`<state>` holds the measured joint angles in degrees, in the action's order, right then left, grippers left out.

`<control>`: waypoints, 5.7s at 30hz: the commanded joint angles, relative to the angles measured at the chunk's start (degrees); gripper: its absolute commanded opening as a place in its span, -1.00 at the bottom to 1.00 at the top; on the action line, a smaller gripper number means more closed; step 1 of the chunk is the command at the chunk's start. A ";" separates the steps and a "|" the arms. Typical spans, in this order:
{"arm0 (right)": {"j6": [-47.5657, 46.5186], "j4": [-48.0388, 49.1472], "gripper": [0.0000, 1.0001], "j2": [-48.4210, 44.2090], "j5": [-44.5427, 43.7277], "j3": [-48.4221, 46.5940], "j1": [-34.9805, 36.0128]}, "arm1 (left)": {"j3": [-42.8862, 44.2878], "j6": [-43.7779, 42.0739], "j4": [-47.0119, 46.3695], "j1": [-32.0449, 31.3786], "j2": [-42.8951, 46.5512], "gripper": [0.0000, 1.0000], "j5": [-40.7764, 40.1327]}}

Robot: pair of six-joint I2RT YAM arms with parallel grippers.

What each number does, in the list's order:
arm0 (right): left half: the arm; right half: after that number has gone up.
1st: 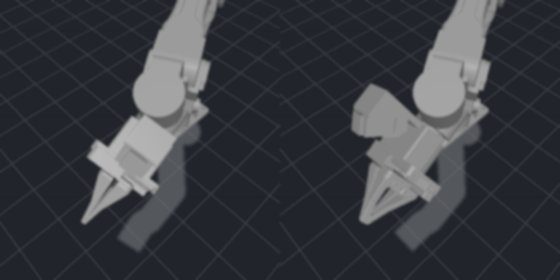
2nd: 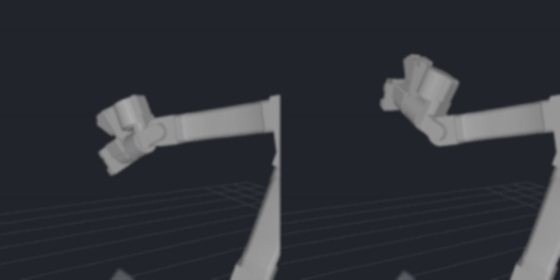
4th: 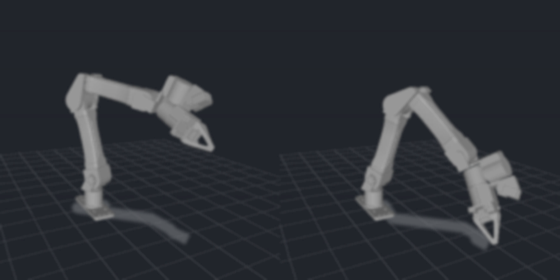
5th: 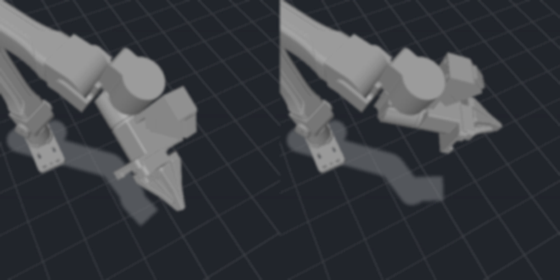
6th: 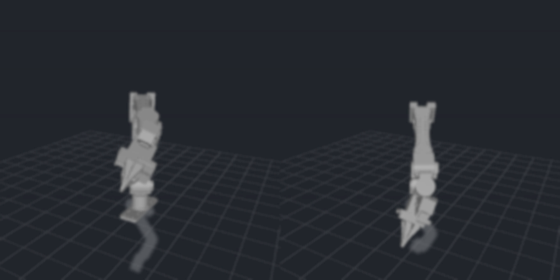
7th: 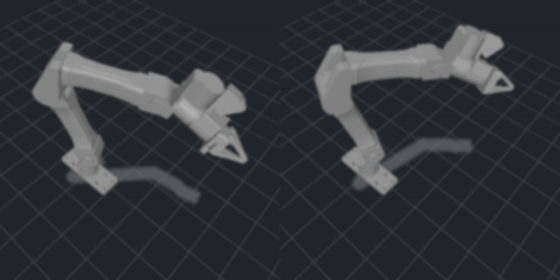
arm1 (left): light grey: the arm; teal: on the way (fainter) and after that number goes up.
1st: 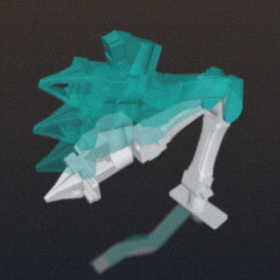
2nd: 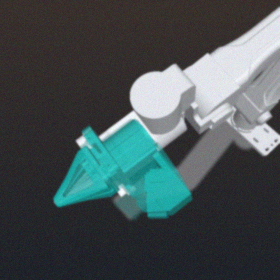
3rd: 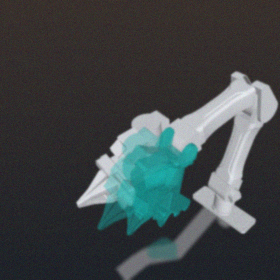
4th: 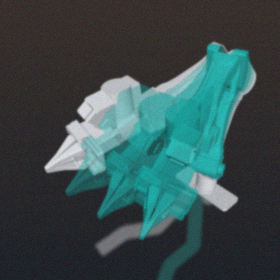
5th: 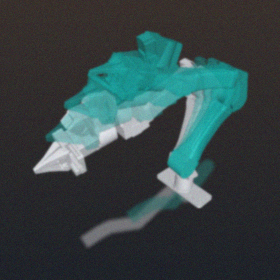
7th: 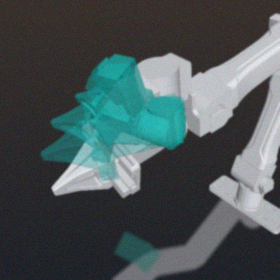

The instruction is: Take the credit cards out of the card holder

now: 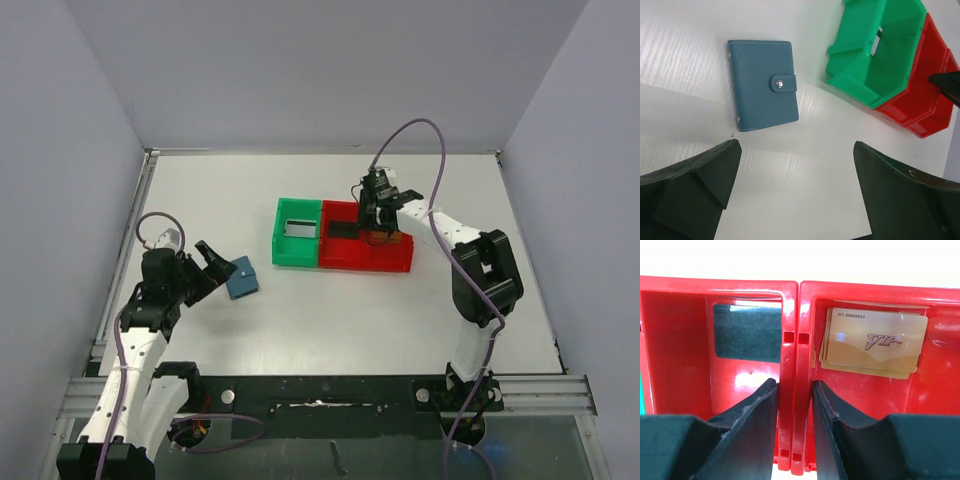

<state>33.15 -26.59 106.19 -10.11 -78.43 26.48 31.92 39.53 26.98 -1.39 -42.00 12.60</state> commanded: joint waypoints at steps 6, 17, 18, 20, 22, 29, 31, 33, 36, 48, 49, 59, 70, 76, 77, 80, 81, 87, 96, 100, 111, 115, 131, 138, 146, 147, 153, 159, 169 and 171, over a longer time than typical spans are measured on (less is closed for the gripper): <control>-15.01 1.54 -0.54 4.91 5.79 -9.87 -1.73 | -1.14 2.96 -12.24 0.33 -8.06 0.95 -4.45; -10.03 -2.22 -0.47 5.79 5.72 -11.53 -2.58 | -1.51 3.27 -16.07 0.33 -16.53 0.95 -6.51; -8.94 -2.39 -0.45 5.76 5.90 -11.37 -2.64 | -1.45 3.20 -16.35 0.36 -17.04 0.95 -6.48; -7.60 -2.41 -0.43 5.57 6.16 -10.85 -2.80 | -1.42 3.19 -17.27 0.34 -18.18 0.96 -6.35; -6.47 -2.48 -0.41 5.29 6.12 -10.57 -2.79 | -1.42 2.97 -18.41 0.33 -19.70 0.95 -6.31; -3.97 -2.49 -0.29 3.21 7.61 -10.07 -3.45 | 0.90 2.32 -21.06 0.29 -27.90 0.82 -6.04; -3.97 -2.74 -0.17 2.04 7.63 -10.07 -3.48 | 2.97 1.70 -19.82 0.25 -30.69 0.71 -6.06; -4.04 -2.82 -0.05 0.66 8.11 -9.76 -3.89 | 3.91 1.23 -19.34 0.16 -32.91 0.62 -5.57; -4.04 -2.22 0.12 -1.71 10.38 -8.88 -4.53 | 4.31 0.55 -20.07 -0.42 -34.90 0.48 -5.43; 0.08 -2.32 0.26 -14.60 13.11 -1.42 -4.76 | 2.06 -0.54 -18.03 -7.83 -35.72 -0.42 -8.87; 1.00 -1.67 0.26 -16.20 13.90 0.33 -4.70 | 0.71 -0.29 -18.32 -8.52 -35.01 -0.52 -9.13; 13.73 10.96 0.52 -35.63 21.58 26.71 -0.88 | -8.45 12.51 -19.52 -30.98 -26.23 -0.86 -17.83; 15.98 14.42 0.95 -54.25 22.54 42.60 -6.32 | -5.50 23.83 -31.52 -52.47 -31.26 -0.93 -23.71; 15.68 12.17 0.94 -51.59 26.90 41.96 -1.94 | -3.65 26.32 -37.21 -55.25 -35.30 -0.59 -23.72; 16.20 8.78 0.91 -50.82 22.23 40.66 0.69 | -3.67 26.38 -36.69 -55.28 -34.70 -0.50 -24.18; 18.92 3.28 0.83 -48.29 9.94 38.39 10.91 | -5.10 26.70 -34.85 -55.19 -30.15 -0.13 -25.24; 20.13 2.16 0.79 -47.18 6.86 37.71 13.71 | -5.76 26.69 -34.13 -54.89 -28.43 -0.06 -25.28; 25.57 -2.60 0.53 -37.34 -5.15 32.81 26.72 | -11.53 26.18 -26.98 -51.64 -11.98 0.28 -28.95; 24.32 -4.13 0.06 -24.84 -9.21 23.91 33.12 | -16.47 20.13 -18.42 -49.15 8.66 0.55 -33.89; 24.18 -2.74 -0.14 -19.20 -7.28 22.50 33.48 | -16.71 17.64 -17.34 -48.41 11.44 0.56 -32.81; 27.37 -7.55 -0.22 -13.09 -8.59 19.54 34.91 | -16.70 17.59 -20.06 -47.52 8.57 0.56 -28.08; 27.10 -8.17 -0.21 -11.70 -8.71 19.53 35.01 | -15.36 15.75 -23.49 -47.48 2.50 0.48 -24.13; 25.97 0.63 -0.77 -13.19 -6.55 26.05 36.27 | -10.66 14.11 -32.74 -48.08 -19.60 0.29 -13.15; 26.45 8.13 -0.94 -17.04 -4.19 32.19 35.33 | -9.47 14.09 -38.40 -48.86 -26.74 0.25 -9.35; 27.42 18.34 -1.00 -22.79 -0.65 39.71 33.21 | -9.27 15.19 -44.11 -49.56 -33.85 0.01 -5.15; 27.73 20.00 -1.00 -23.62 0.25 40.81 32.70 | -8.83 15.04 -44.05 -49.74 -34.83 -0.05 -4.79; 29.13 27.72 -1.00 -28.85 4.73 47.56 29.71 | -6.66 15.20 -41.84 -50.69 -40.24 -0.40 -5.11; 29.63 27.68 -1.00 -34.02 5.57 50.64 27.18 | -6.67 16.14 -39.30 -50.74 -40.86 -0.60 -7.48; 28.00 8.26 -0.58 -34.57 -0.94 43.27 27.00 | -7.07 16.21 -39.46 -50.73 -37.93 -0.61 -8.36; 27.96 3.84 -0.52 -32.83 -2.63 40.63 27.48 | -6.97 16.05 -39.46 -50.74 -37.81 -0.61 -8.19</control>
<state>61.80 -12.84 71.35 -7.64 -31.97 53.60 24.80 56.75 -14.79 -51.83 -80.99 6.28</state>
